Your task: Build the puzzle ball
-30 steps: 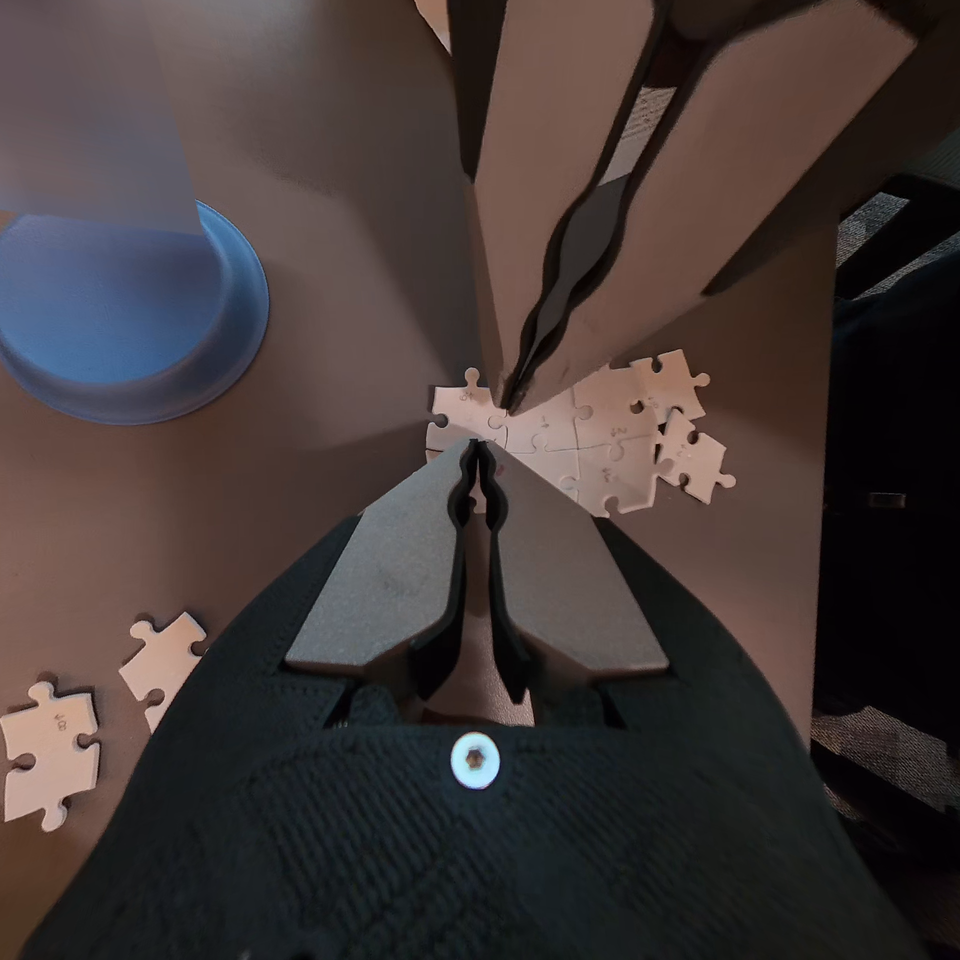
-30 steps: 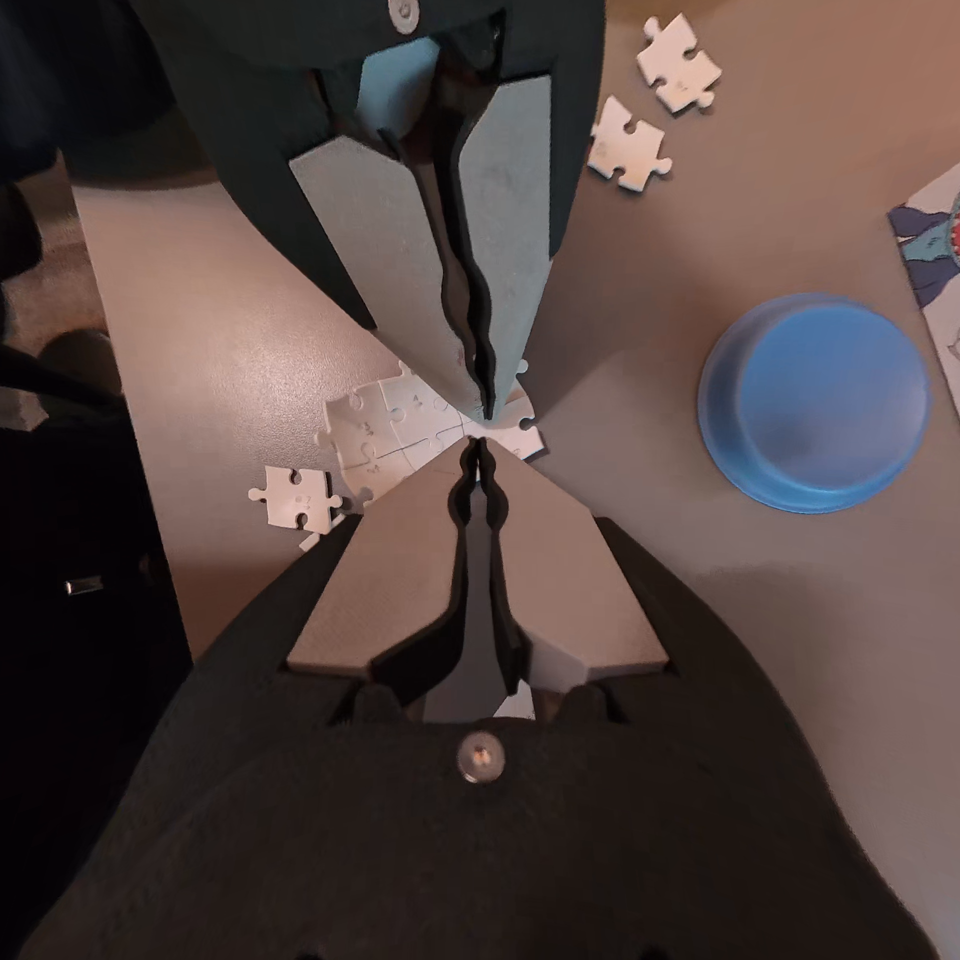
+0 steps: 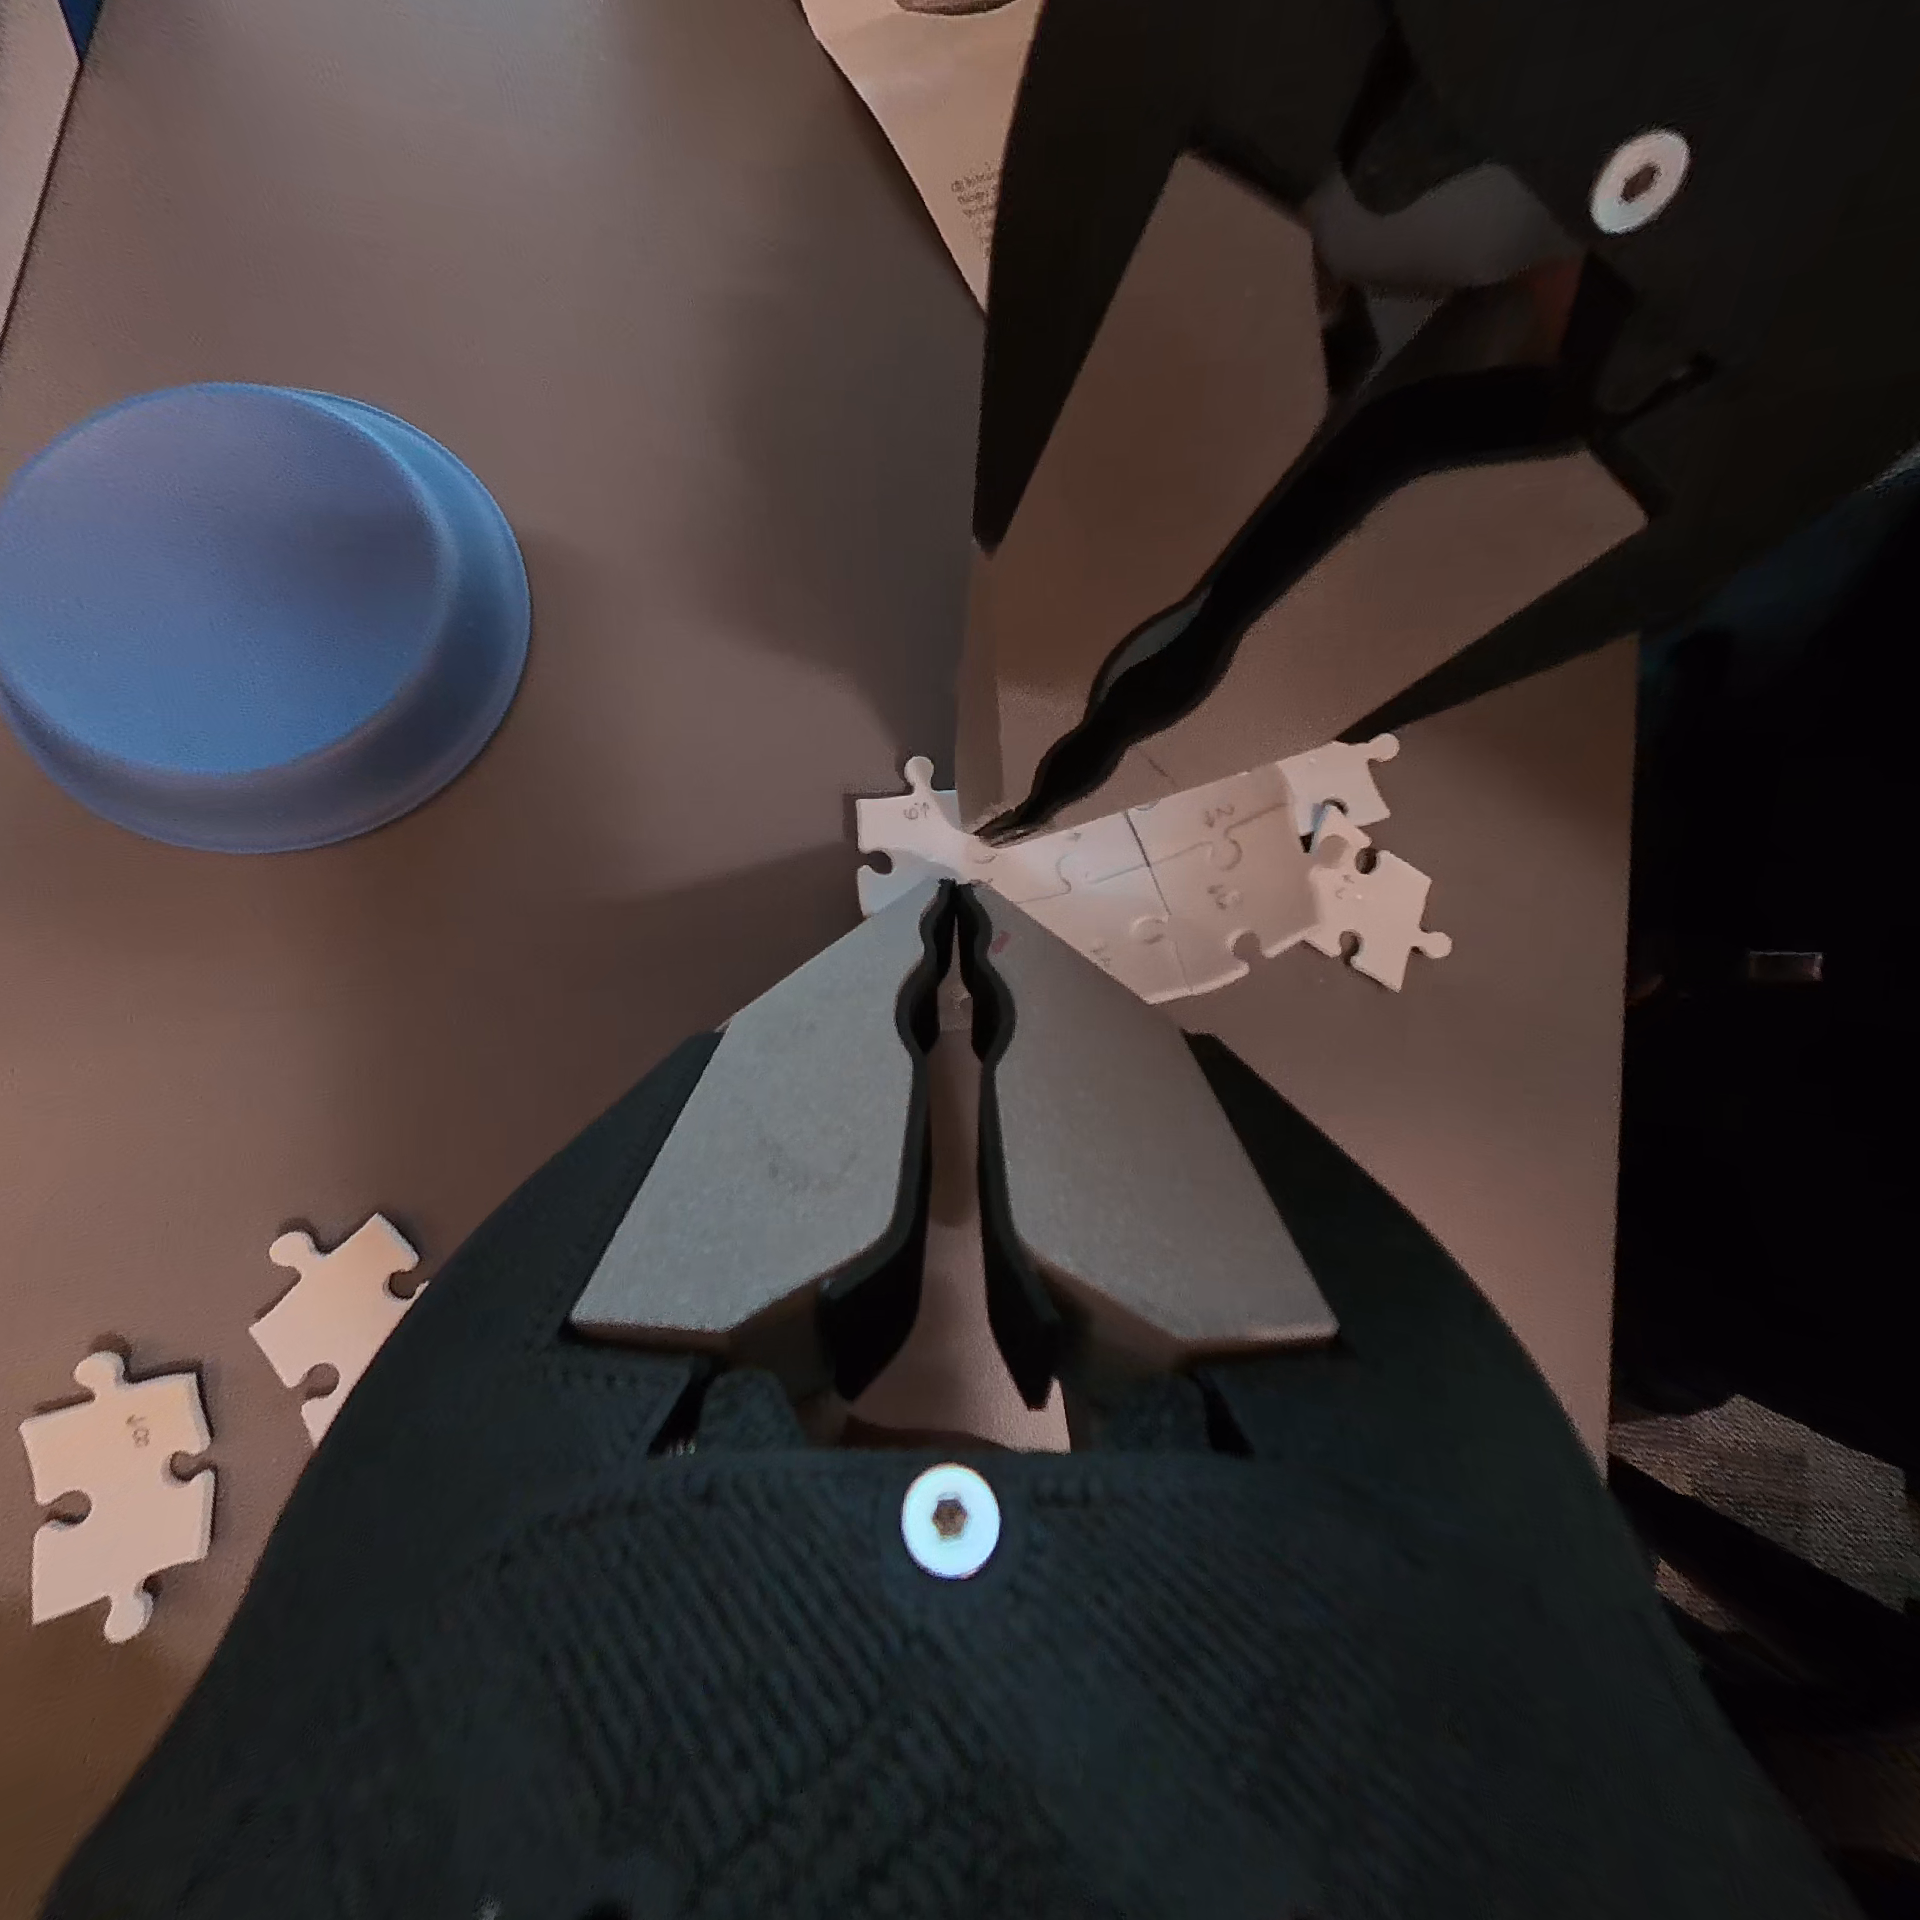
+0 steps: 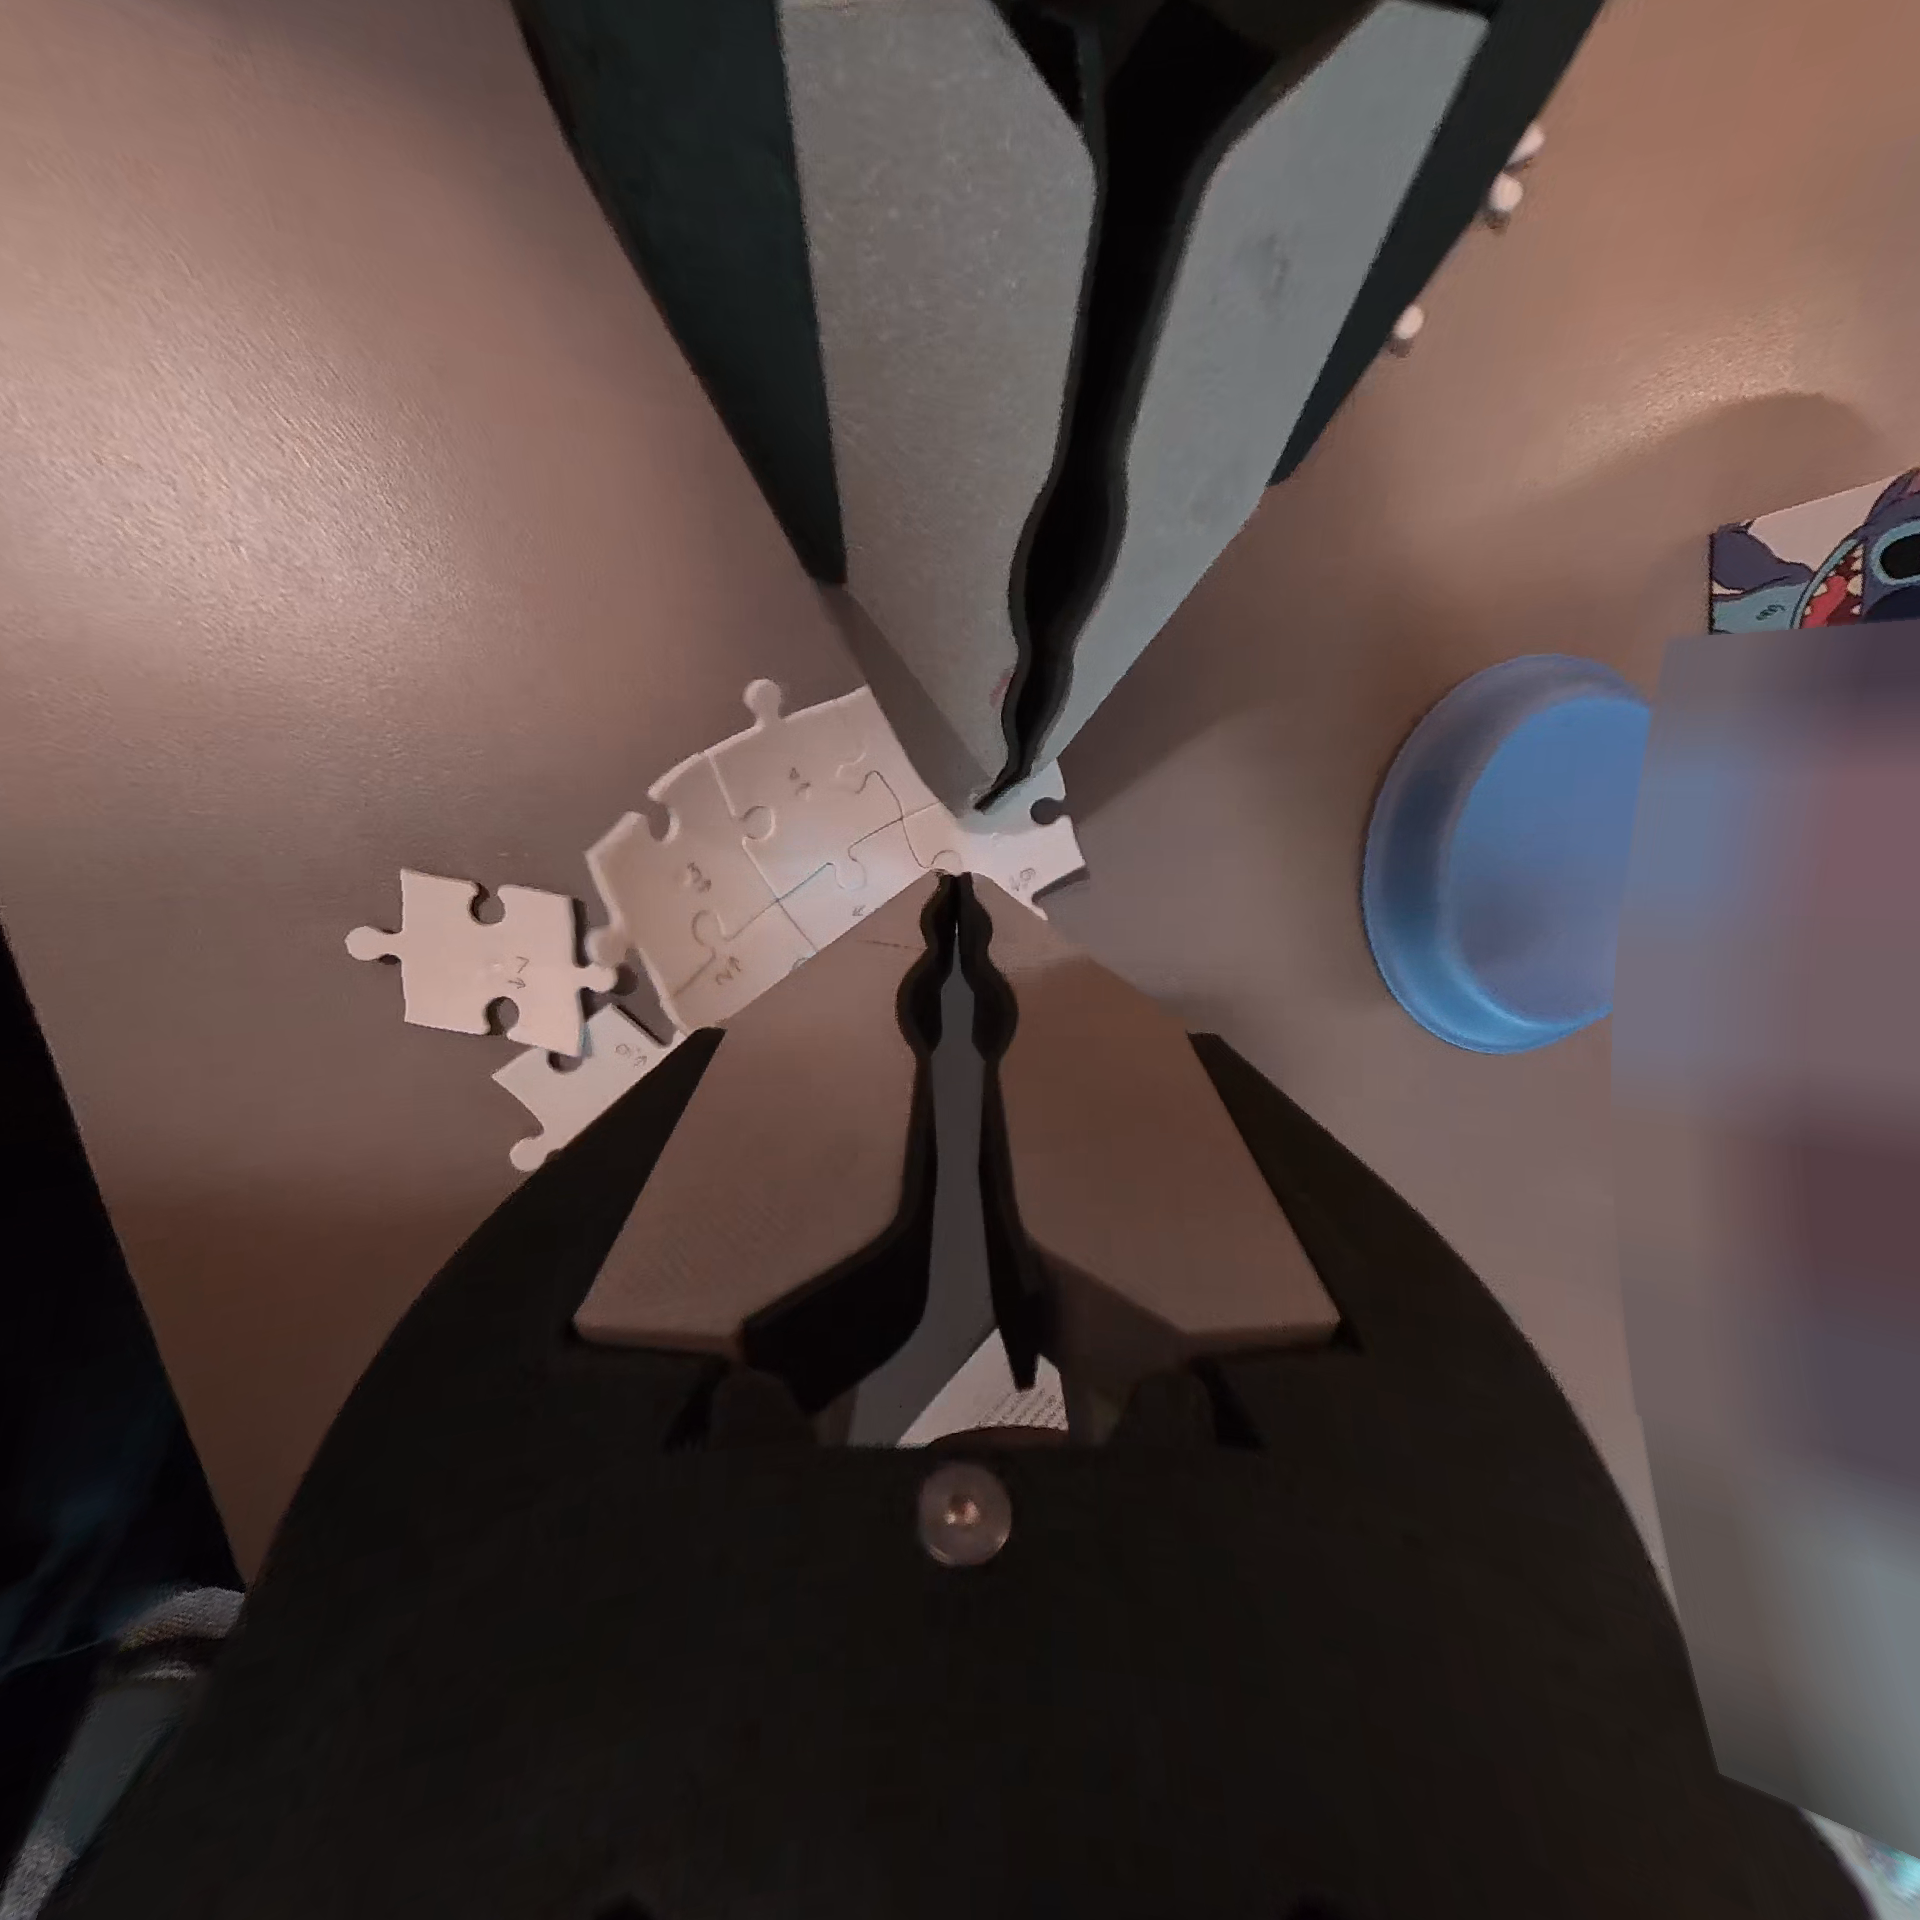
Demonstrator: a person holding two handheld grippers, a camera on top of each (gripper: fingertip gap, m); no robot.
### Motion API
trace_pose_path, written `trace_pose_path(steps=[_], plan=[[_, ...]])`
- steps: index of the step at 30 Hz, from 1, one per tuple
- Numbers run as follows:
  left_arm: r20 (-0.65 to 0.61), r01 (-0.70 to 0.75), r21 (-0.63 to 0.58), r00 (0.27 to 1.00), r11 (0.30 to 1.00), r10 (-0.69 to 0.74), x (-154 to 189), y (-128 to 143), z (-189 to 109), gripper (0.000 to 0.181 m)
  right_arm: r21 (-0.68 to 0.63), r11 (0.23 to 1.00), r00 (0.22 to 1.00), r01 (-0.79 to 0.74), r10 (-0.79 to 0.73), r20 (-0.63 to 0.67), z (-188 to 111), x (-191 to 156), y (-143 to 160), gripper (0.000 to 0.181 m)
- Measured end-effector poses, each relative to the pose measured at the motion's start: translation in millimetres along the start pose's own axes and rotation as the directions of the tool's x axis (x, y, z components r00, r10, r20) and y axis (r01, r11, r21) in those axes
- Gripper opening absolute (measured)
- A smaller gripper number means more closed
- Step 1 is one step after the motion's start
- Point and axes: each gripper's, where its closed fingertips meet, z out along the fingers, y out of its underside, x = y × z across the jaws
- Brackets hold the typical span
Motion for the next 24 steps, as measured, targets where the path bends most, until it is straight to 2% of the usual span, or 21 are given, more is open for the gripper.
trace_pose_path(steps=[5,8,16,19,24], plan=[[0.001,0.000,0.010,1.000,1.000,0.000,0,-1,-3,0.000,0.130,0.986,0.995,-0.102,0.098,0.035,-26,11,-16,0.000],[0.001,0.000,0.011,1.000,1.000,0.000,0,-1,-4,0.000,0.147,0.984,0.994,-0.102,0.106,-0.014,-37,24,-17,0.000],[0.004,0.010,0.082,1.000,0.997,-0.010,-3,-9,-19,0.000,0.185,0.963,0.979,-0.198,0.203,-0.008,-34,38,-5,0.000],[0.019,0.028,0.121,0.999,0.992,-0.030,-8,-13,-27,0.000,0.202,0.940,0.961,-0.274,0.272,0.037,-30,42,2,0.000],[0.063,0.071,0.165,0.995,0.984,-0.082,-23,-16,-36,0.000,0.215,0.870,0.885,-0.444,0.389,0.254,-20,36,6,0.000]])
